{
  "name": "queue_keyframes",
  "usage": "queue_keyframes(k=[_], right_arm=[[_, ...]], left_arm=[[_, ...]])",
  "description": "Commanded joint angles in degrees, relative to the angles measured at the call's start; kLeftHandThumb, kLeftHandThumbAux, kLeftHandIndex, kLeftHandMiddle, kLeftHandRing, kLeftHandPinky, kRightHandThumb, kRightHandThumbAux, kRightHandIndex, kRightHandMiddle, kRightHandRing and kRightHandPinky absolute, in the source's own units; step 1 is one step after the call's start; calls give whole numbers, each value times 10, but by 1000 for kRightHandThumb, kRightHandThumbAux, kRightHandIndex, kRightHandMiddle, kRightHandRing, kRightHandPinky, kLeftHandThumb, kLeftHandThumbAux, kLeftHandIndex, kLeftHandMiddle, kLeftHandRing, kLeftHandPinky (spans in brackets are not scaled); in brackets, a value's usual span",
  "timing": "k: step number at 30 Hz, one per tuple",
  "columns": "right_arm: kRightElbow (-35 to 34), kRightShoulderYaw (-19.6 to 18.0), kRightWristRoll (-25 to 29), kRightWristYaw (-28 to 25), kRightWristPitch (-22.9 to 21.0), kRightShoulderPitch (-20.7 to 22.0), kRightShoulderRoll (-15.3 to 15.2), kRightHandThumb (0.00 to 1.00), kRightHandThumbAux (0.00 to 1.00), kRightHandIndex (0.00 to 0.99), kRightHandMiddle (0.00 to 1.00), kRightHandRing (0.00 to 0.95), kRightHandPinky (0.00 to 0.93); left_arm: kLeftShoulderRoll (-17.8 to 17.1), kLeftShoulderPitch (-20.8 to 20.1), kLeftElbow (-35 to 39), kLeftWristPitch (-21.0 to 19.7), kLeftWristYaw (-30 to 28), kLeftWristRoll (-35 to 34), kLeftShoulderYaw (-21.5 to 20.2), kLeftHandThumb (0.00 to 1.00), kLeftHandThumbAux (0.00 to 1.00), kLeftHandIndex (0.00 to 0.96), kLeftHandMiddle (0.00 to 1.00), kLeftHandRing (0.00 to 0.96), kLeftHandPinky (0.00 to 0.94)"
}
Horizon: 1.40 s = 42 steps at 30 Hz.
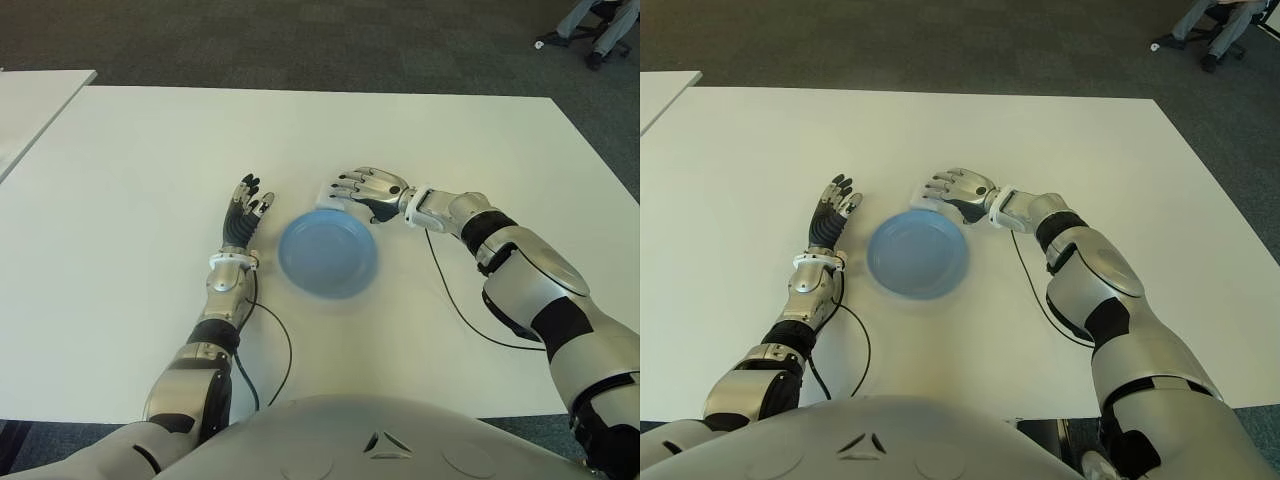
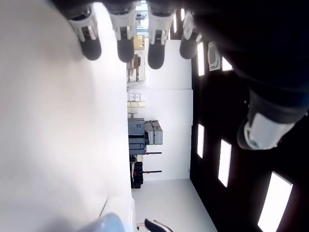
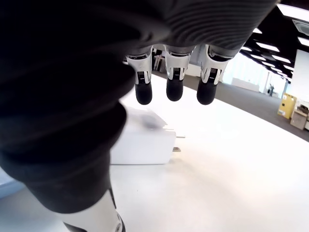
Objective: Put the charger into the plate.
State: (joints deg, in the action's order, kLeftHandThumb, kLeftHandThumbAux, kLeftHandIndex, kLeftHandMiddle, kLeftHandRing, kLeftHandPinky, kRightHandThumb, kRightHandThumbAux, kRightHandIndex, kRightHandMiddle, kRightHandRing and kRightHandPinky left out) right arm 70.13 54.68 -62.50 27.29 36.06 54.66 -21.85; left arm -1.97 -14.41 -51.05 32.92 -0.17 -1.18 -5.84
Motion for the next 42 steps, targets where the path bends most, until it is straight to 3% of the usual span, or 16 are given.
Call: queue_keyframes(k=[1, 11, 42], right_arm=[[6, -3, 6, -13, 8, -24, -5, 0, 931, 3, 19, 0, 0], [7, -23, 23, -24, 21, -41, -11, 0, 924, 7, 24, 0, 0], [5, -30, 28, -21, 35, -70, -32, 0, 931, 24, 77, 44, 44]], left_arm=[[2, 32, -16, -28, -9, -1, 2, 0, 522, 45, 115, 92, 78], [-2, 36, -9, -34, -9, 2, 4, 0, 517, 50, 105, 79, 67], [-4, 47, 14, -45, -27, -5, 2, 0, 504, 55, 98, 70, 46]])
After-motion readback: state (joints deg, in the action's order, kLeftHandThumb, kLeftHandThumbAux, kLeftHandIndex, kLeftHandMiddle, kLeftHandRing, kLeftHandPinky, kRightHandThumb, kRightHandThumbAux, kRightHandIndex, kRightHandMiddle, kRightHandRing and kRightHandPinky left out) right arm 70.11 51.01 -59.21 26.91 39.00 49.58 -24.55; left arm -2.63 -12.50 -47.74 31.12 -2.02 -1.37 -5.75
